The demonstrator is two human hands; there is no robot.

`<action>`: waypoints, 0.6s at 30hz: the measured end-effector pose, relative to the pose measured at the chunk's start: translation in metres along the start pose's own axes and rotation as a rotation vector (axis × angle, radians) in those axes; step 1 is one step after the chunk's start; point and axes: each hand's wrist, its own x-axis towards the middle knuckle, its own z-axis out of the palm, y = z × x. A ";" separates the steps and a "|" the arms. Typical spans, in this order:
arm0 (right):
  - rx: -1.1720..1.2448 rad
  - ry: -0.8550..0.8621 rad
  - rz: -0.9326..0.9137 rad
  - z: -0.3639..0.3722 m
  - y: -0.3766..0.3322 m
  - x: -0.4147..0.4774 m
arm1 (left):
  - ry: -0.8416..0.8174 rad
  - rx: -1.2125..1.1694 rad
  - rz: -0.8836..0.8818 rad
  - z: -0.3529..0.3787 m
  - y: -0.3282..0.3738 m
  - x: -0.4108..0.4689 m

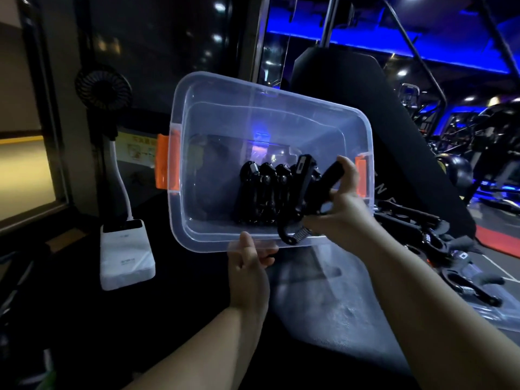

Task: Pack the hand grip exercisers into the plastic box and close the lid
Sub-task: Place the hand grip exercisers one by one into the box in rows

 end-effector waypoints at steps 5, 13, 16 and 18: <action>-0.132 -0.003 0.005 0.046 -0.021 0.037 | -0.023 -0.030 -0.014 -0.002 0.001 0.000; -0.308 -0.111 0.003 0.106 -0.031 0.065 | -0.052 -0.016 0.006 -0.005 -0.003 0.001; -0.365 -0.110 -0.032 0.122 -0.030 0.074 | -0.048 -0.009 0.011 -0.004 -0.003 0.002; -0.391 -0.108 -0.039 0.129 -0.031 0.081 | -0.053 -0.003 0.000 -0.005 -0.002 0.000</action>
